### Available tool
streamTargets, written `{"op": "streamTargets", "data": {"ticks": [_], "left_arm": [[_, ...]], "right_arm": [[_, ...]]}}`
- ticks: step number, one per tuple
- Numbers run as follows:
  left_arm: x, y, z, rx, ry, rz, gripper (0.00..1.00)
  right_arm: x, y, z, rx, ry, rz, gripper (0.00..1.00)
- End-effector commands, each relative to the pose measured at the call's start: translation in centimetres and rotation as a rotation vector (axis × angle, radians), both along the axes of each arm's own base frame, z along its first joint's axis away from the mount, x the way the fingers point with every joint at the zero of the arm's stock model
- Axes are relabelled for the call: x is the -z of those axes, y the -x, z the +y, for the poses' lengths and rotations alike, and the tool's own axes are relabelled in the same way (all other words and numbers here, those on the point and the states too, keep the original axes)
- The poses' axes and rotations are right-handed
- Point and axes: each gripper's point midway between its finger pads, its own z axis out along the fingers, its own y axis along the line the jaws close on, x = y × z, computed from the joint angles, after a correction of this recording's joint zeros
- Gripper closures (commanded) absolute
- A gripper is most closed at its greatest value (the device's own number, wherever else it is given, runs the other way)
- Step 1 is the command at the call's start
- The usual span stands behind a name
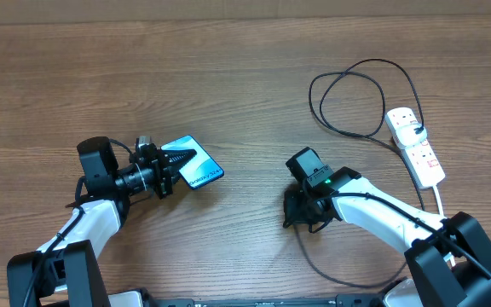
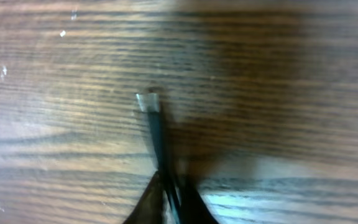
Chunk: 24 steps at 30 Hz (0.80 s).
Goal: Plug charger to phone and switch on socket
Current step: 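Grasp the USB-C plug with the right gripper and raise it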
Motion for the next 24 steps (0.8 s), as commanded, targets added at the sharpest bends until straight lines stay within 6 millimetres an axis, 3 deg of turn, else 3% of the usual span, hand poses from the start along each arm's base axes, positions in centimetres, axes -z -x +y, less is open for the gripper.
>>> {"op": "streamTargets", "data": {"ticks": [1,6,8,9,10,14,19,24], "left_arm": [[-1.2,0.2,-0.4,0.049,0.021,-0.054,0.96],[-1.8,0.0,-0.5,0.072,0.009,-0.129,0.96],[-2.9,-0.7,-0.5,0.081,-0.006,-0.225,0.96],[-4.4,-1.2,-0.5,0.098,-0.02,-0.345,0.96],[-5.2,-1.4,-0.5,0.104,-0.025,-0.397,0.96],[-7.7,-2.1,-0.4,0.11,-0.038,-0.534,0.96],[-8.5,-2.9,-0.9,0.088,-0.049,-0.556,0.96],[-8.9,-2.6,-3.4,0.136,-0.04,-0.569,0.96]], "right_arm": [[1.7,1.7,-0.7,0.009,0.027,0.073,0.96],[-0.6,1.5,1.0,0.014,-0.101,0.124,0.96],[-3.7,1.5,3.3,-0.045,-0.272,0.152,0.96],[-7.7,2.2,5.5,-0.156,-0.487,0.158,0.96],[-9.7,2.8,6.2,-0.207,-0.589,0.154,0.96],[-15.1,5.5,6.5,-0.316,-0.778,0.129,0.96],[-18.7,7.6,6.4,-0.396,-0.895,0.038,0.96],[-20.6,7.1,7.4,-0.409,-1.018,-0.001,0.96]]}}
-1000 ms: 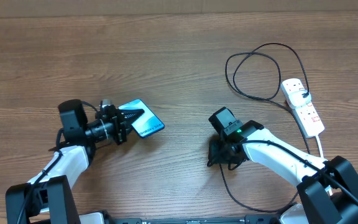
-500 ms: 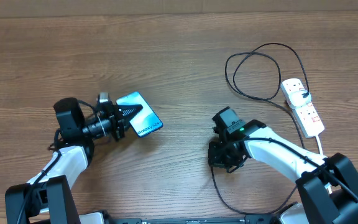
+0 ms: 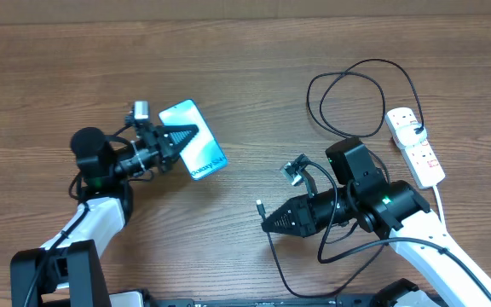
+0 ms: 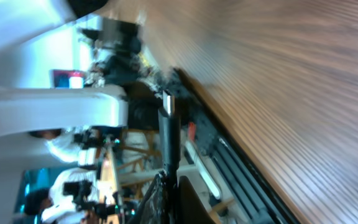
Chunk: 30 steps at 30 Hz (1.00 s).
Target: Plug charger to phone and switch on socket
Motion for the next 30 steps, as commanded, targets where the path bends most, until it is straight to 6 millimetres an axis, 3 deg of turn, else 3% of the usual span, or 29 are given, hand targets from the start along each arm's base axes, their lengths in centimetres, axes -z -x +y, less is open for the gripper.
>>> {"op": "streamTargets", "data": {"ticks": [1,5,9,30], "left_arm": [[-1.9,-0.3,-2.2,0.047,0.003,-0.046,0.96],[-3.7,-0.2,-4.5,0.089,0.03,-0.068,0.96],[-4.7,0.1,-5.1,0.124,0.034,-0.096,0.96],[-4.8,2.6,-5.7,0.276,0.022,-0.149,0.96]], "right_arm": [[-1.1,0.7,0.8,-0.041,-0.104,0.062,0.96],[-1.6,-0.3,2.1,-0.025,-0.133,0.086,0.96],[-1.5,-0.4,2.7,-0.037,-0.141,0.082,0.96],[-1.7,-2.9,4.0,-0.003,-0.182,0.052,0.96]]}}
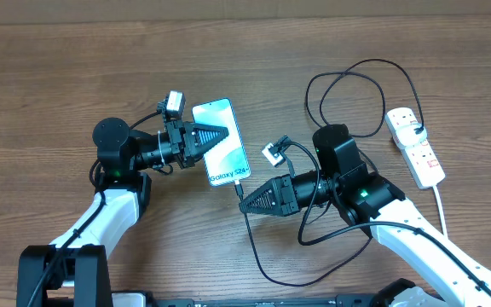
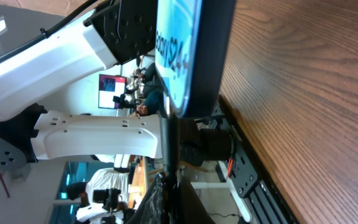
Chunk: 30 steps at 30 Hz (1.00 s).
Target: Plug charger to phone and switch on socket
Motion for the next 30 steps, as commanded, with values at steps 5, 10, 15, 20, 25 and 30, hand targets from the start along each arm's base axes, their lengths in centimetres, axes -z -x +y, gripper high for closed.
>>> {"op": "streamTargets", "data": {"ticks": [5,10,15,20,25,30], "left_arm": [[-1.1,-0.1,-0.1,0.017,-0.004,-0.062,0.96],[-1.1,-0.3,-0.1,0.007,0.002,-0.037,0.96],[-1.1,-0.3,-0.1,0.002,0.007,-0.015,0.96],[-1.1,-0.3,-0.1,0.003,0.009,-0.002,0.96],[-1.0,-0.5,-0.1,-0.005,0.006,-0.015,0.96],[-1.0,-0.7,0.0,-0.022,-0.009,-0.073,0.96]], "right_arm": [[0.2,0.5,0.2,-0.007,0.008,0.046,0.96],[0.3,0.7,0.4,-0.003,0.021,0.074,0.96],[0.7,0.3,0.5,0.019,0.038,0.081,0.96],[1.2,0.1,0.6,0.023,0.048,0.097,0.96],[1.2,0.0,0.7,0.022,0.045,0.092,0.96],[1.2,0.0,0.7,0.019,0.042,0.093,0.96]]}}
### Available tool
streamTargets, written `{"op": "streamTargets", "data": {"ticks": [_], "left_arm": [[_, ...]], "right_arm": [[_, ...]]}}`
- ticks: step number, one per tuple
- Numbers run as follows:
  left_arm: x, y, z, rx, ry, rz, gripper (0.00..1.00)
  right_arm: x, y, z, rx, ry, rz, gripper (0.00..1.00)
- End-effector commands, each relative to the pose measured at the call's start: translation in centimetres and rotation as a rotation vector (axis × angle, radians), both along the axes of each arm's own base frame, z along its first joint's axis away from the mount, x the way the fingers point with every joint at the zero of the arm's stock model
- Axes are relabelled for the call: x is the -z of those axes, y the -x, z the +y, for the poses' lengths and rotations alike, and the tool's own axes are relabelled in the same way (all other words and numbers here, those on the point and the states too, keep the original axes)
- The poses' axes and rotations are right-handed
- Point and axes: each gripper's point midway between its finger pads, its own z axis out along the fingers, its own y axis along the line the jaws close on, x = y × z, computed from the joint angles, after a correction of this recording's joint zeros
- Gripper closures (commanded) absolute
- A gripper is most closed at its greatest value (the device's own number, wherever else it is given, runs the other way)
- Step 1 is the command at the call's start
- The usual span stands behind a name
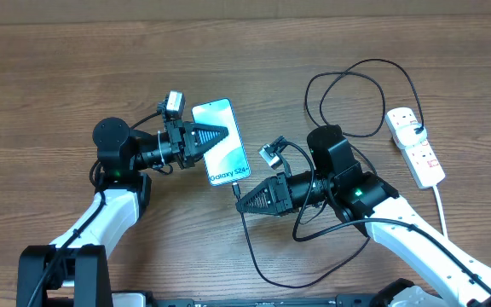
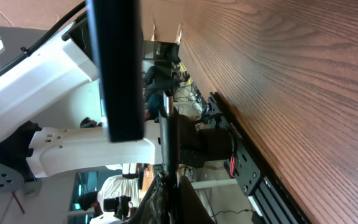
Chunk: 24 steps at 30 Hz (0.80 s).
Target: Plug charger to phone and switch on socket
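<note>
My left gripper (image 1: 216,136) is shut on the phone (image 1: 227,162), holding it off the table with its lit screen facing up in the overhead view. My right gripper (image 1: 242,201) is shut on the black charger plug (image 1: 237,191), whose tip is right at the phone's lower end. In the right wrist view the phone (image 2: 122,68) shows edge-on as a dark slab, and the plug (image 2: 168,140) rises from my right gripper (image 2: 168,183) just to its right, its tip beside the phone's end. Whether it is seated cannot be told.
The black charger cable (image 1: 348,81) loops across the back right of the wooden table (image 1: 58,68) to a white power strip (image 1: 416,147) at the right edge. More cable (image 1: 258,260) hangs down from the plug toward the front edge.
My right gripper and the plug have shifted slightly left. In the right wrist view the phone now stands left of the plug and edge-on, where its screen face showed above the plug before.
The phone lay gripped low at the left while my right gripper held the plug down on the table. Then both were raised and apart. Then the phone and plug were close together at the table's middle, and now the plug tip is beside the phone's lower end.
</note>
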Motion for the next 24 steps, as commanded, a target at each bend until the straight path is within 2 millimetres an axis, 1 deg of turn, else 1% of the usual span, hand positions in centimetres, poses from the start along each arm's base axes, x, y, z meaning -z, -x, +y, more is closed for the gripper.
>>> {"op": "streamTargets", "data": {"ticks": [1,14,24], "left_arm": [[-1.04,-0.74,0.0,-0.022,-0.012,-0.087,0.96],[-1.02,-1.01,0.08,-0.038,-0.016,-0.1,0.96],[-0.06,-0.51,-0.05,-0.008,-0.027,-0.058,0.96]], "right_arm": [[0.16,0.29,0.08,-0.011,-0.002,0.004,0.96],[-0.19,0.44,0.14,-0.025,-0.02,-0.004,0.96],[-0.75,0.07,0.36,-0.025,-0.045,-0.046,0.96]]}}
